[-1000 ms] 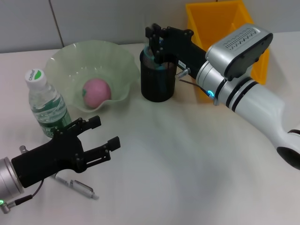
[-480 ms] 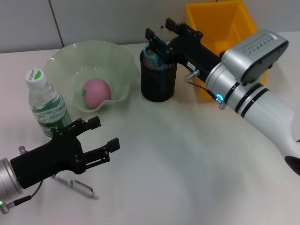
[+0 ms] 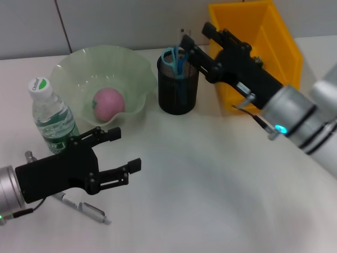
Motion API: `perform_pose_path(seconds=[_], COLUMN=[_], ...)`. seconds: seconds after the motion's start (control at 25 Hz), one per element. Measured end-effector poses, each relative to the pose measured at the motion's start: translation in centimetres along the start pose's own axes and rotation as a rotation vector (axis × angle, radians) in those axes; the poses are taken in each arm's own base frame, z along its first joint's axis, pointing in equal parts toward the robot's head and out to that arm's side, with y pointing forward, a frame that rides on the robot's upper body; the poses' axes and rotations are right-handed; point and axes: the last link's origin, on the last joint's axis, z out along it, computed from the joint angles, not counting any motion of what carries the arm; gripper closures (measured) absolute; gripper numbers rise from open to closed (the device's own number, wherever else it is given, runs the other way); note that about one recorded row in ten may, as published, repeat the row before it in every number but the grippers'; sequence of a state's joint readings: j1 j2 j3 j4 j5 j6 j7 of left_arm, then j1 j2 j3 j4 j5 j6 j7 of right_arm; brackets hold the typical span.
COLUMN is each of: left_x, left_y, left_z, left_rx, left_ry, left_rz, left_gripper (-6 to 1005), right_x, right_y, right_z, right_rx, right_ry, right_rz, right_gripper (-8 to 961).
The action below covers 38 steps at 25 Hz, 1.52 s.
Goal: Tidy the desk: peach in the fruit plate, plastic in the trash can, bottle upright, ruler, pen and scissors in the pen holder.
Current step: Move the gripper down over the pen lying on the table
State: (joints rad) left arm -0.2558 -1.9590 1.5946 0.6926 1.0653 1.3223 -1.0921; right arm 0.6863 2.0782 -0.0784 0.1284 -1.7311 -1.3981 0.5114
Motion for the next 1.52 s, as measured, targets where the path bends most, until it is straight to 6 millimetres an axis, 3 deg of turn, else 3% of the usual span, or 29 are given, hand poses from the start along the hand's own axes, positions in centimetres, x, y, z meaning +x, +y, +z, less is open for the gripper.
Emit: perform_pose_path(seconds=[0.16, 0.36, 0.48, 0.56, 0.84, 1.16, 1.52], left_x=[1.8, 4.1, 4.8, 6.4, 8.9, 8.6, 8.3], left_y=[-0.3, -0.2, -0.1, 0.0, 0.2, -0.8, -0.1], left_z=[0.2, 0.4, 0.4, 0.5, 0.5, 0.9, 2.5], left_rx=[-0.065, -0.145, -0.165, -0.198, -0.227, -0.248, -0.361], left_ry=[-0.098, -0.26, -0.32, -0.43, -0.6, -0.795, -0.923], left_rz=[0.077, 0.19, 0.228, 0.318, 0.514, 0.654, 0.807], left_gripper=[145, 145, 145, 145, 146, 146, 147], right_x=[-1.3, -2.7, -3.1, -3.8, -4.6, -5.4, -4.7], right_y=[-1.0, -2.6, -3.0, -3.8, -4.6, -5.5, -4.0], right_z=[-3.2, -5.9, -6.5, -7.0, -6.7, -6.1, -5.1], right_rx=[-0.131, -0.152, -0.169, -0.171, -0.136, -0.135, -0.257], right_ry=[0.023, 0.044, 0.075, 0.099, 0.067, 0.108, 0.236], right_rz=[0.115, 0.185, 0.197, 0.209, 0.228, 0.261, 0.288], right_gripper=[310, 310, 310, 310, 311, 311, 311])
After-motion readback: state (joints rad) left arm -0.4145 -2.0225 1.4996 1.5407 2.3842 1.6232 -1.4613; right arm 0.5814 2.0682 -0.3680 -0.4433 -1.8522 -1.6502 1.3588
